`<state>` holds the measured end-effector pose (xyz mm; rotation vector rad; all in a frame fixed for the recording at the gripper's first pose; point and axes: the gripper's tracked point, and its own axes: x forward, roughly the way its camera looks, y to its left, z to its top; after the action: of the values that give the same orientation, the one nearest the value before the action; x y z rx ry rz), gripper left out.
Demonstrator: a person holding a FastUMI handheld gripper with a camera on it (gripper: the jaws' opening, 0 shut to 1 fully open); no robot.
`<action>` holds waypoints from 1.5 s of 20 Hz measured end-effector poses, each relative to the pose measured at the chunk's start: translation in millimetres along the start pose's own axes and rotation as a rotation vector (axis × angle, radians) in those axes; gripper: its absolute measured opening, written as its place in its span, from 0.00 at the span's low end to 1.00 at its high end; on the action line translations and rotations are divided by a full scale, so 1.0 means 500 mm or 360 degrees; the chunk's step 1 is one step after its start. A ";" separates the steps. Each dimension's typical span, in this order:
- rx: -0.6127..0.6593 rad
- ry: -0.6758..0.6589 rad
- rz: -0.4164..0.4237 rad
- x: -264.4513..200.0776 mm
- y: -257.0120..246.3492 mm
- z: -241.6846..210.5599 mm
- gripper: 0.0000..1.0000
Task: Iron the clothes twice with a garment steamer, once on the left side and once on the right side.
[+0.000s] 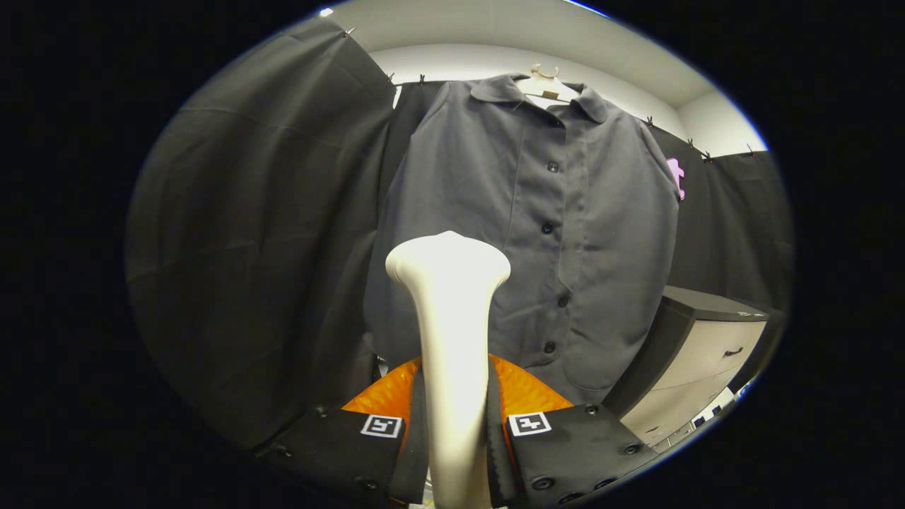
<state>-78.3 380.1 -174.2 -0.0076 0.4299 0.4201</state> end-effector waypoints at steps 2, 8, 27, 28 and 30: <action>0.0007 -0.0025 0.0012 -0.033 -0.005 0.020 0.41; 0.0037 -0.0111 0.0021 -0.146 -0.040 0.092 0.41; 0.0093 -0.0349 -0.0042 -0.388 -0.324 0.235 0.41; 0.0110 -0.0348 -0.0058 -0.392 -0.343 0.236 0.41; 0.0127 -0.0358 -0.0098 -0.399 -0.378 0.238 0.41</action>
<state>-120.0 139.8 0.0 0.1025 0.2240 0.3385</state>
